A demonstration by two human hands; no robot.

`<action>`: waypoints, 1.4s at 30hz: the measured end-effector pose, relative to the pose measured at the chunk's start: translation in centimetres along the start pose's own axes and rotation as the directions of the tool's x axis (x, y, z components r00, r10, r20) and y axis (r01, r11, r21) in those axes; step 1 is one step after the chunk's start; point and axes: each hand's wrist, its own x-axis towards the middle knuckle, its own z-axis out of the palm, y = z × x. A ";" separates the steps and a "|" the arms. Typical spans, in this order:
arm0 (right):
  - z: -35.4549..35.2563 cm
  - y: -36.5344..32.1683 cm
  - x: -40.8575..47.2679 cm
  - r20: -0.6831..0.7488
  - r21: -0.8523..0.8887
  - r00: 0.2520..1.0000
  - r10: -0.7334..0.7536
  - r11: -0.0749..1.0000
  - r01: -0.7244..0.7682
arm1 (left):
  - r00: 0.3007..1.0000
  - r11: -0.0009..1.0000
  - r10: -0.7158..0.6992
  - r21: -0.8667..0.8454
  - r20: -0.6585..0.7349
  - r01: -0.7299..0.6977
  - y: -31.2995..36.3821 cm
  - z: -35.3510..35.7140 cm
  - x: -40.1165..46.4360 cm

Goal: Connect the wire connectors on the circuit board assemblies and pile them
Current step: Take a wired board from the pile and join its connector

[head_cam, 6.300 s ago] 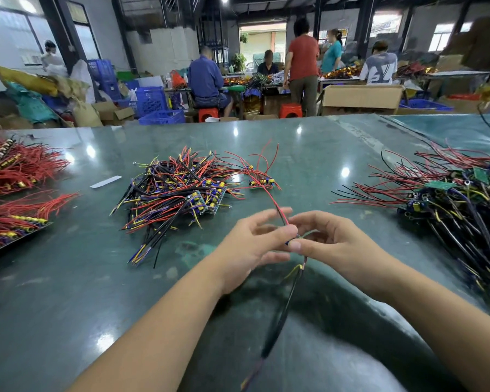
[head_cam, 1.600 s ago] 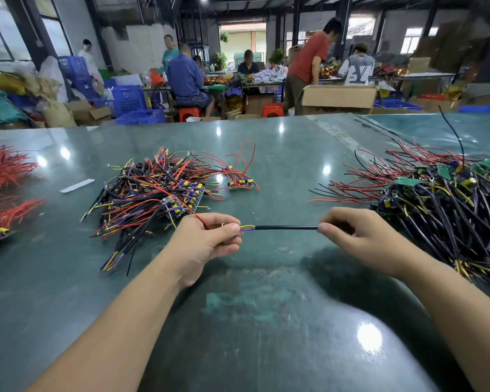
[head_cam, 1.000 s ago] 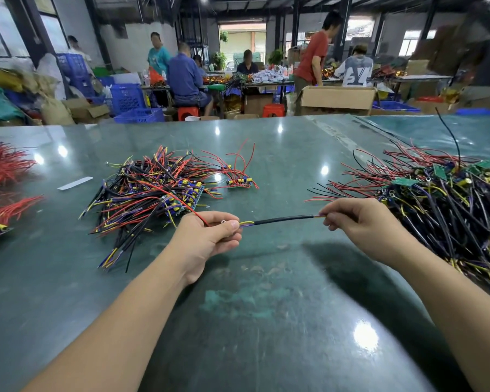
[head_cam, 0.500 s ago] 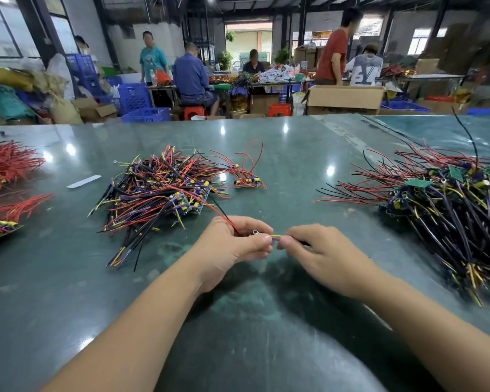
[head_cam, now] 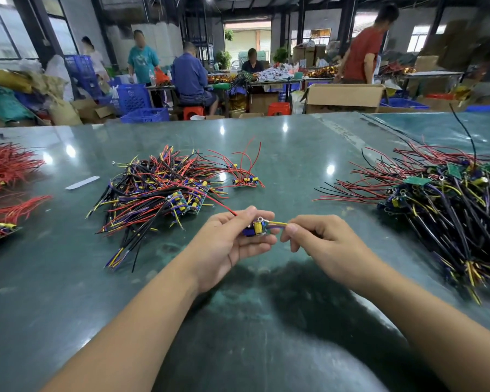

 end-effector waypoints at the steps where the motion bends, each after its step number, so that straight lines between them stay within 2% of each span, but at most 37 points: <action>1: 0.0 0.1 0.0 0.010 -0.008 1.000 0.018 1.000 -0.018 | 1.000 1.000 -0.001 0.005 0.001 0.001 0.0 0.0 0.0; 5: 0.4 0.1 -0.3 0.024 -0.090 1.000 0.002 0.996 0.001 | 0.999 0.999 -0.023 0.036 0.039 0.021 -0.2 0.3 -0.2; 9: 0.1 -0.2 -0.2 0.010 -0.049 1.000 0.004 0.999 -0.003 | 0.998 0.996 -0.059 0.073 0.023 0.057 -0.1 0.2 0.0; 12: -0.4 -0.2 0.0 -0.028 0.001 0.998 0.047 0.999 -0.047 | 0.999 0.990 -0.013 0.139 -0.029 0.017 -0.1 0.1 0.1; 16: -0.4 -0.2 0.0 -0.053 0.015 0.996 0.067 0.998 -0.066 | 0.995 0.991 0.047 0.128 -0.093 -0.035 -0.3 0.3 0.4; 23: -0.3 -0.6 -0.2 -0.099 0.007 0.995 0.029 1.000 -0.028 | 0.986 0.981 0.138 0.151 -0.088 -0.124 -0.5 0.3 0.2; 25: -0.2 -0.8 -0.1 -0.127 -0.001 0.992 0.000 1.000 0.000 | 0.957 0.959 0.224 0.215 -0.183 -0.183 -0.7 0.6 0.4; 27: 0.1 -0.9 -0.1 -0.147 0.013 0.989 -0.018 1.000 0.020 | 0.895 0.937 0.318 0.249 -0.313 -0.245 -0.9 0.7 0.7; 31: 0.5 -0.7 -0.1 -0.180 -0.022 0.983 -0.034 0.999 0.031 | 0.784 0.938 0.340 0.128 -0.520 -0.322 -0.6 0.1 1.2; 34: 0.6 -0.5 -0.1 -0.176 -0.032 0.984 -0.027 0.999 0.021 | 0.742 0.931 0.323 0.055 -0.587 -0.362 -0.5 -0.6 1.3; 42: 0.4 -0.1 0.1 -0.187 -0.053 0.982 -0.019 0.999 0.010 | 0.616 0.888 0.364 0.061 -0.698 -0.456 0.1 -2.3 1.8</action>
